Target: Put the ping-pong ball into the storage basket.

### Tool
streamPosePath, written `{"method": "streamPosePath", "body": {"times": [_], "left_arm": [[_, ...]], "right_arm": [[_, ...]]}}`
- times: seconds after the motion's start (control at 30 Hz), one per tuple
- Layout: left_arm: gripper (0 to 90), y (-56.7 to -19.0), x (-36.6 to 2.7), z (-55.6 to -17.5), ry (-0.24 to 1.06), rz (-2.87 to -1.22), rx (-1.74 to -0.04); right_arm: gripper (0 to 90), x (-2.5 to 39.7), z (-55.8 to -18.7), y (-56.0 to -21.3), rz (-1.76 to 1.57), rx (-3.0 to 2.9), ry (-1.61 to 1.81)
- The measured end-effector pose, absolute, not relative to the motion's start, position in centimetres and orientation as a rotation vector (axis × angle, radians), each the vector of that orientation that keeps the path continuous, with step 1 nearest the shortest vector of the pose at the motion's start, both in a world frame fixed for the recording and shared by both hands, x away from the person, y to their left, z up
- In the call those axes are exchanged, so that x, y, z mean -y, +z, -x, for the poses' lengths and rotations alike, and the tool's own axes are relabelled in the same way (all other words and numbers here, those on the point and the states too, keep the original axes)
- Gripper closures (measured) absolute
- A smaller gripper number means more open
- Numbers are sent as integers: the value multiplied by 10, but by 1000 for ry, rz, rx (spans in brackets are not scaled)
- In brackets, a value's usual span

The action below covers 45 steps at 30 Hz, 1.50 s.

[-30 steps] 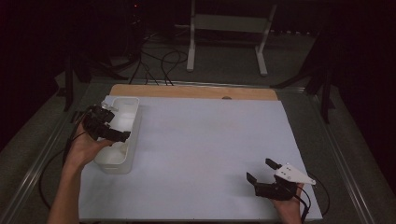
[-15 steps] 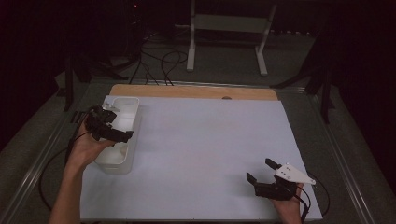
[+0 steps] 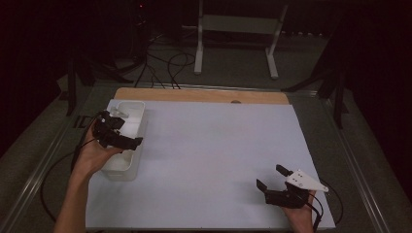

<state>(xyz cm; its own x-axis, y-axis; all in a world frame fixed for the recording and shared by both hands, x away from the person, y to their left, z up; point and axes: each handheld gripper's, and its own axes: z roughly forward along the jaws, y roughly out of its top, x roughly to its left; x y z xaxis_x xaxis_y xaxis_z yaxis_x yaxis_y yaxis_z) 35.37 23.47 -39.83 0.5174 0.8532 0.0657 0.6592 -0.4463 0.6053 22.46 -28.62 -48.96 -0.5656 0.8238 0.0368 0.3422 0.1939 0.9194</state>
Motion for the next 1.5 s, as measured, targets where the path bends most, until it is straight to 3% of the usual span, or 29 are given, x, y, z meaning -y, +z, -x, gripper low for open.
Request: {"method": "streamPosePath", "body": {"times": [1.5], "left_arm": [[7, -422, -218, -315, 476, -2112, -1027]], "right_arm": [[76, 287, -224, -489, -1086, -1998, 1354]]}}
